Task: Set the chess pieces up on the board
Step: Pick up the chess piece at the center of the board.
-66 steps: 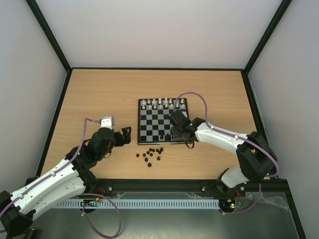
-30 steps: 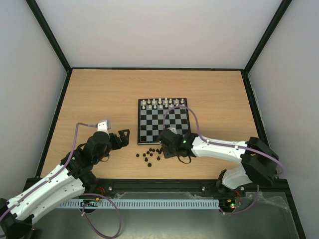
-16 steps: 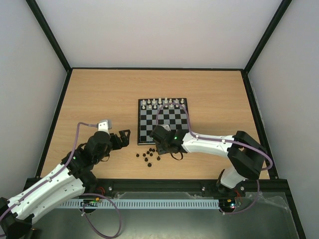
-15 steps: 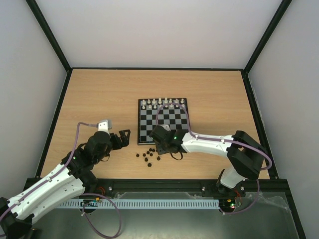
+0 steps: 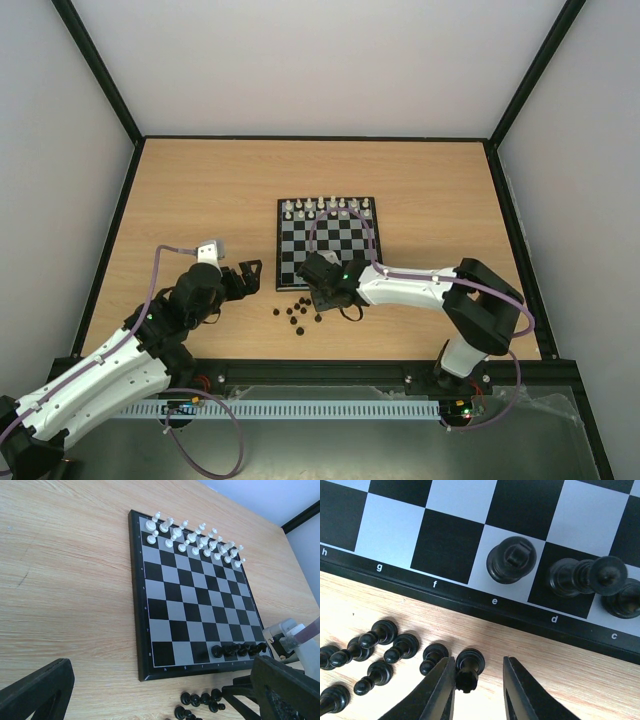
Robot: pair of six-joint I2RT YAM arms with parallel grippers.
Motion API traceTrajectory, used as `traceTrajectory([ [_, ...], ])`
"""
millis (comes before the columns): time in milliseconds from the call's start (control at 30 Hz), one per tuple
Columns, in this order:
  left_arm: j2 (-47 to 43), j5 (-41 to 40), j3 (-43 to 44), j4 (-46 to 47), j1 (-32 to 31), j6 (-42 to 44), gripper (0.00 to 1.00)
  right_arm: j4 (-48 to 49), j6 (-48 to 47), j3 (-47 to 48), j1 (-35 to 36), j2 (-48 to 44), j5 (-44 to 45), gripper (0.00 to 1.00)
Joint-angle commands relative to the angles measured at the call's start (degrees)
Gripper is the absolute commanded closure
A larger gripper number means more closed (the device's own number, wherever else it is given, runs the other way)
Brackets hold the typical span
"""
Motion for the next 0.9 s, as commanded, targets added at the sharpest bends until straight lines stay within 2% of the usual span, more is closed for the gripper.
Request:
traceTrajectory([
  [0, 0.1, -0.36, -0.7, 0.59, 0.04, 0.8, 0.01, -0.99, -0.03, 1.43, 0.39, 0.94, 1.04, 0.74],
  [400, -0.43, -0.62, -0.93, 0.2, 0.04, 0.62, 0.01, -1.08, -0.07, 1.11, 0.3, 1.05, 0.8, 0.9],
  [767, 0.03, -0.59, -0.75, 0.49, 0.04, 0.71, 0.01, -10.49, 0.8, 1.56, -0.01, -11.07, 6.97, 0.9],
  [867, 0.07, -0.45, -0.68, 0.65, 0.04, 0.71, 0.0, -13.13, 0.86, 0.51, -1.97, -13.75, 8.5, 0.9],
])
